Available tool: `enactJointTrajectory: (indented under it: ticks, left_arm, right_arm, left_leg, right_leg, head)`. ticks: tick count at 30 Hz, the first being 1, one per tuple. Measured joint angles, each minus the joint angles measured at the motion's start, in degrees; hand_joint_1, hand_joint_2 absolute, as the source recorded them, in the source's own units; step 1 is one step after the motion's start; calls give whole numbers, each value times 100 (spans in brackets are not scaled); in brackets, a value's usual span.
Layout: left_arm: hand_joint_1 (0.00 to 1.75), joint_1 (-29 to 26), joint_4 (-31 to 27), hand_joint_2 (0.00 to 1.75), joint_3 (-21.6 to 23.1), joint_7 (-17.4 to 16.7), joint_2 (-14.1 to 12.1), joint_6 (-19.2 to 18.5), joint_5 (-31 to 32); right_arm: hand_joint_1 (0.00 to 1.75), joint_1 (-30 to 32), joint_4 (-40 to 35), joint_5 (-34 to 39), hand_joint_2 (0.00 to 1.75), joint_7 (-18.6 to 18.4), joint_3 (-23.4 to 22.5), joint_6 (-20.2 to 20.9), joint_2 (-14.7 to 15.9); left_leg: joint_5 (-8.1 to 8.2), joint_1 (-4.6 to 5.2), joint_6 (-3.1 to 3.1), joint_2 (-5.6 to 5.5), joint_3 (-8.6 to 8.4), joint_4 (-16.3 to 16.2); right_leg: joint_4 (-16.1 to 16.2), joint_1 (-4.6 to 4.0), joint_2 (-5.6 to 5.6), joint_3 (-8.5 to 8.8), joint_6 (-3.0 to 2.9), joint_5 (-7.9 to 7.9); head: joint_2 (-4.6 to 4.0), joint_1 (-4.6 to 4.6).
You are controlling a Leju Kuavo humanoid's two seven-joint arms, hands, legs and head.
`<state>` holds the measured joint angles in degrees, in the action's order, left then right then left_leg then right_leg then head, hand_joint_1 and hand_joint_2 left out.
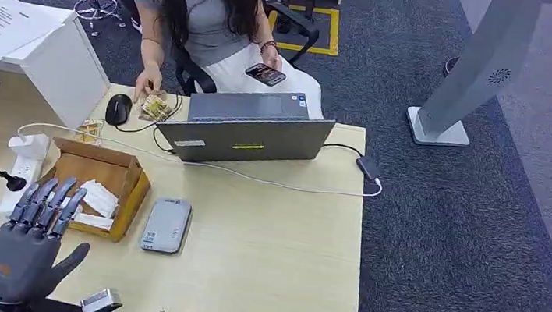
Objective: Pass the card to the sensor for recognition and then transmit it.
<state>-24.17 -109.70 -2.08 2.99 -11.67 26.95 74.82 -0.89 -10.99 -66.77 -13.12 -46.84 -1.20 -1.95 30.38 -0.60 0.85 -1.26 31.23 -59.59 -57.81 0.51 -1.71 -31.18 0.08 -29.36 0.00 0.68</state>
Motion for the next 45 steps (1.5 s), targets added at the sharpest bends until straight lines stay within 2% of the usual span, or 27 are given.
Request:
enactJointTrajectory:
  ticks: [3, 5, 7, 11, 18, 25, 34, 45]
  left_arm:
    - [0, 69, 353, 175, -669, 459, 198, -177, 17]
    - [0, 192, 635, 175, -1065, 623, 301, -267, 85]
    - [0, 323, 876, 175, -1336, 702, 378, -300, 138]
    - [0, 471, 1154, 175, -1610, 737, 490, -317, 173]
    - [0, 643, 1412, 175, -1765, 718, 590, -297, 260]
    - [0, 1134, 2033, 175, -1767, 580, 559, -129, 306]
    - [0, 1598, 2645, 175, -1750, 195, 332, -70, 297]
    - [0, 1649, 2915, 175, -1750, 121, 183, -81, 214]
  right_arm:
    - [0, -1, 0, -114, 175, 35, -46, 28, -4]
    - [0, 0, 0, -170, 175, 35, -59, 42, -4]
    - [0, -4, -2, -203, 175, 53, -70, 42, -4]
    - [0, -5, -2, -208, 175, 53, -79, 35, -4]
    - [0, -11, -2, -256, 175, 77, -79, 35, -4]
    - [0, -27, -2, -385, 175, 98, -79, 101, -4]
    - [0, -52, -4, -512, 175, 131, -79, 162, -2]
    - [0, -56, -4, -564, 175, 129, -144, 166, -2]
  left_leg:
    - [0, 0, 0, 0, -2, 0]
    - [-1, 0, 0, 0, -2, 0]
    - [-3, 0, 3, 0, -2, 0]
    - [-3, 1, 3, 0, -3, -1]
    - [-3, 2, 3, -4, -2, -2]
    - [-8, 0, 3, -9, -4, -2]
    - [-8, 0, 3, -8, -3, -2]
    - [-8, 2, 3, -7, -1, -2]
  right_leg:
    - [0, 0, 2, 1, 0, 0]
    - [0, 0, 2, 2, 0, 1]
    - [0, 0, 3, 6, 0, 1]
    - [0, 0, 3, 8, 1, 2]
    - [2, 0, 7, 6, 1, 1]
    - [1, 0, 12, 7, 1, 3]
    - [0, 0, 9, 6, 1, 3]
    - [1, 0, 8, 6, 1, 3]
  head:
    - [0, -2]
    - [0, -2]
    - [0, 0]
    - [0, -4]
    - [0, -2]
    - [0, -2]
    - [0, -7]
    - [0, -2]
